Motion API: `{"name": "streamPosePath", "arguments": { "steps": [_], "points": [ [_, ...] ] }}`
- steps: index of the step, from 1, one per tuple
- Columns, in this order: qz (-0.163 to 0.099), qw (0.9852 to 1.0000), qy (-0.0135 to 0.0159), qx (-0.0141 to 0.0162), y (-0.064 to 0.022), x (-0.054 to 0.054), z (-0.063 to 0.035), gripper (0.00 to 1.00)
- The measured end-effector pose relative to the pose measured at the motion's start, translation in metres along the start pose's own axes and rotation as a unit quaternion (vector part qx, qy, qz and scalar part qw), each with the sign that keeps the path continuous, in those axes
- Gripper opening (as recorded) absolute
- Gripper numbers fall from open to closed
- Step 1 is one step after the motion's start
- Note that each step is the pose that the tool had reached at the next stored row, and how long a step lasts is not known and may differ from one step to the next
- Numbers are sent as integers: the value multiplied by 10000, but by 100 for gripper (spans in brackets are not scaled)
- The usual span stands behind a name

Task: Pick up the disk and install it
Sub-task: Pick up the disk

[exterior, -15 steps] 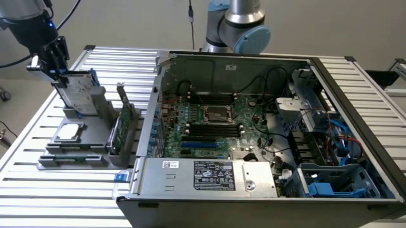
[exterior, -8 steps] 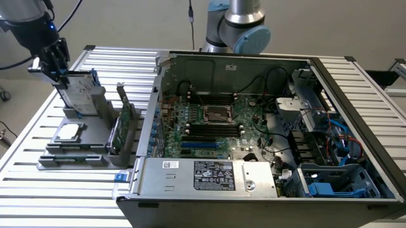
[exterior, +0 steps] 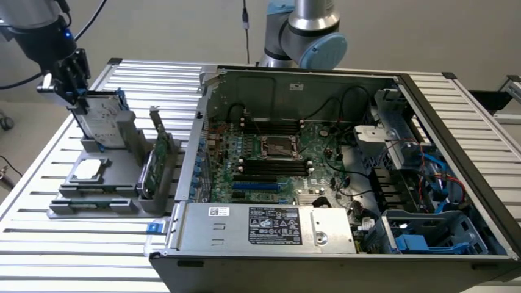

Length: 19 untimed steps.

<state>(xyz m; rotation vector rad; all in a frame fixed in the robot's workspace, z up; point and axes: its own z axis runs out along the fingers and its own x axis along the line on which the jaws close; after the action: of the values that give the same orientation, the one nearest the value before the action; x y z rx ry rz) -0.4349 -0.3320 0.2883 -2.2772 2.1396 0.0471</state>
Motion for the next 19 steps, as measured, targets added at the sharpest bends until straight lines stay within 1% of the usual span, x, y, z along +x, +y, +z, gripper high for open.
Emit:
{"name": "streamPosePath", "arguments": {
  "steps": [5,11,15,16,18,19],
  "points": [
    [1,10000,18,-7,-1,-26,9,41],
    [3,10000,64,-22,2,-32,27,41],
    [3,10000,77,-22,3,-36,31,41],
    [3,10000,81,-23,4,-36,31,39],
    [3,10000,93,-25,5,-37,34,39],
    [3,9999,100,-26,6,-36,35,33]
  ]
}}
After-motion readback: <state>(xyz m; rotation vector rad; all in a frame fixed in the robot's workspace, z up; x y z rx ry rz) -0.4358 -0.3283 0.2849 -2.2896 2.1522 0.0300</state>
